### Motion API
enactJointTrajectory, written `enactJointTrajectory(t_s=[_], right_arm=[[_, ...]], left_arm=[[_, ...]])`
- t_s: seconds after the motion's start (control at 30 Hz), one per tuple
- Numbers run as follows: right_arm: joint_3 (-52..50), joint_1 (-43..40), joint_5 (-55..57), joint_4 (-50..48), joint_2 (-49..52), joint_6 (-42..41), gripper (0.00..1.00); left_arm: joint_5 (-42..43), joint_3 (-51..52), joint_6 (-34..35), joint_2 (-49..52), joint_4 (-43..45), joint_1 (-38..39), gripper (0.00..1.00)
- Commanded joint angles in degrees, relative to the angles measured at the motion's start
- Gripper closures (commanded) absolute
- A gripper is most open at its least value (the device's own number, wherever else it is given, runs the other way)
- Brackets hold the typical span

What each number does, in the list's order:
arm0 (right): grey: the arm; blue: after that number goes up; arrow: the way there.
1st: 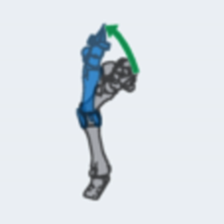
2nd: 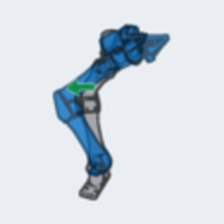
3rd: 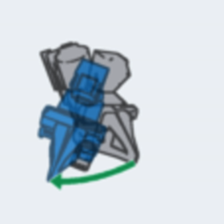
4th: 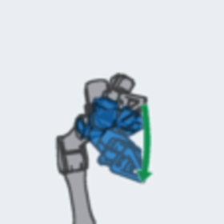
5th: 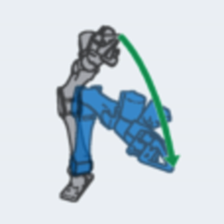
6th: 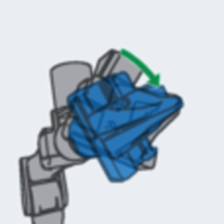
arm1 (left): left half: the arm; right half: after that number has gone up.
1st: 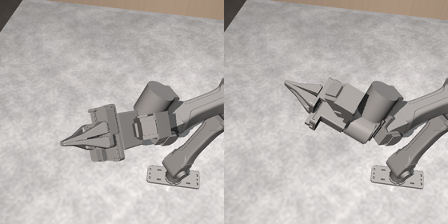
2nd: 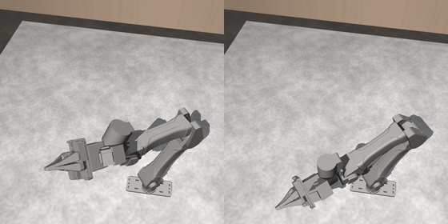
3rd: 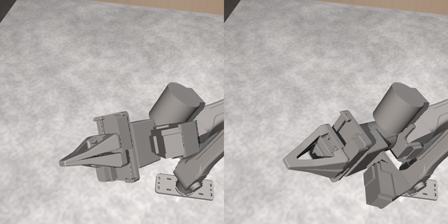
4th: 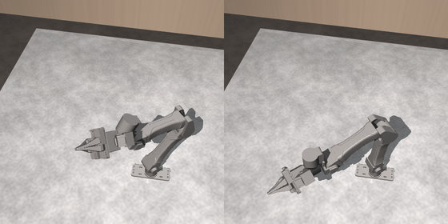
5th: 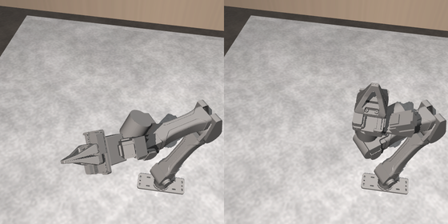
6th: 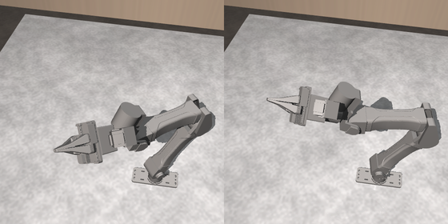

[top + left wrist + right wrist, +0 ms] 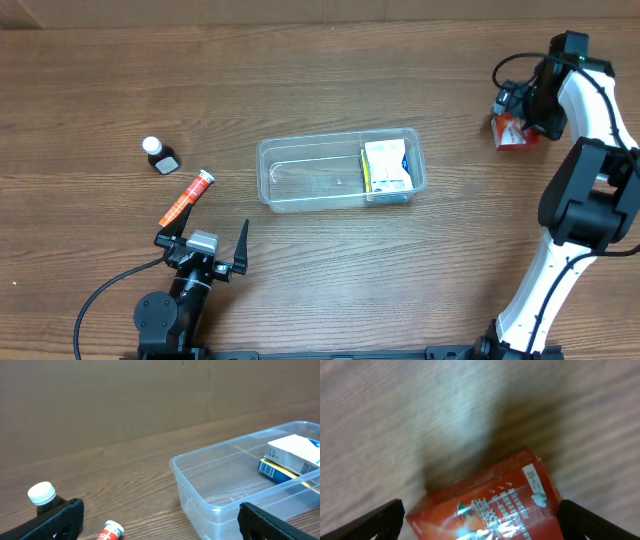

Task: Pack container

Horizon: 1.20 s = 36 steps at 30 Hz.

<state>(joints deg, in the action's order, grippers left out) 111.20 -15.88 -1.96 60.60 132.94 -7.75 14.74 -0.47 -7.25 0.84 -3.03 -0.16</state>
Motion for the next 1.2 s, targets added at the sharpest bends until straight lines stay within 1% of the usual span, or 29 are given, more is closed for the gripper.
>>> enactJointTrajectory(t_s=[0.0,0.1,0.17,0.2,0.23,0.27,0.33,0.47,0.5,0.6,0.7,0.8,0.9,1.03,1.17], right_arm=[[11.45,0.46,-2.01,10.51,-1.33,-3.04,0.0],[16.46,0.44,-4.46,19.15,-3.58,-2.99,0.0],[16.52,0.44,-13.18,21.97,-4.48,-2.8,0.0],[16.52,0.44,-16.15,24.15,-4.46,-0.17,0.0],[16.48,0.44,-15.15,26.95,-4.46,0.15,0.0],[16.48,0.37,-13.35,28.68,-4.46,-3.48,0.0],[16.48,0.07,-6.4,31.1,-4.46,-20.65,0.0],[16.37,1.51,3.98,29.11,-4.46,-42.51,0.0],[16.35,2.08,5.46,27.71,-4.46,-45.62,0.0],[14.29,4.44,7.3,22.88,-4.46,-50.12,0.0],[7.76,5.68,8.9,17.73,-4.42,-54.66,0.0],[1.14,4.87,8.79,13.29,-4.37,-55.76,0.0],[-3.5,3.61,8.35,8.92,-4.35,-54.75,0.0],[-6.58,2.93,8.33,2.69,-4.35,-54.38,0.0],[-6.95,2.95,6.75,-2.75,-4.33,-51.91,0.0]], left_arm=[[-0.31,0.2,-0.46,-0.57,0.09,-0.61,0.0],[-0.31,0.2,-0.46,-0.57,0.09,-0.61,0.0],[-0.31,0.2,-0.46,-0.57,0.09,-0.61,0.0],[-0.28,0.2,-0.46,-0.57,0.09,-0.61,0.0],[-0.28,0.2,-0.46,-0.57,0.09,-0.61,0.0],[-0.28,0.2,-0.46,-0.57,0.09,-0.61,0.0],[-0.31,0.2,-0.46,-0.57,0.09,-0.61,0.0],[-0.31,0.2,-0.46,-0.57,0.09,-0.61,0.0],[-0.28,0.2,-0.46,-0.57,0.09,-0.61,0.0],[-0.31,0.2,-0.46,-0.57,0.09,-0.61,0.0],[-0.28,0.2,-0.46,-0.57,0.09,-0.61,0.0],[-0.31,0.2,-0.46,-0.57,0.09,-0.61,0.0],[-0.28,0.2,-0.46,-0.57,0.09,-0.61,0.0],[-0.31,0.2,-0.46,-0.57,0.09,-0.61,0.0],[-0.31,0.2,-0.46,-0.57,0.09,-0.61,0.0]])
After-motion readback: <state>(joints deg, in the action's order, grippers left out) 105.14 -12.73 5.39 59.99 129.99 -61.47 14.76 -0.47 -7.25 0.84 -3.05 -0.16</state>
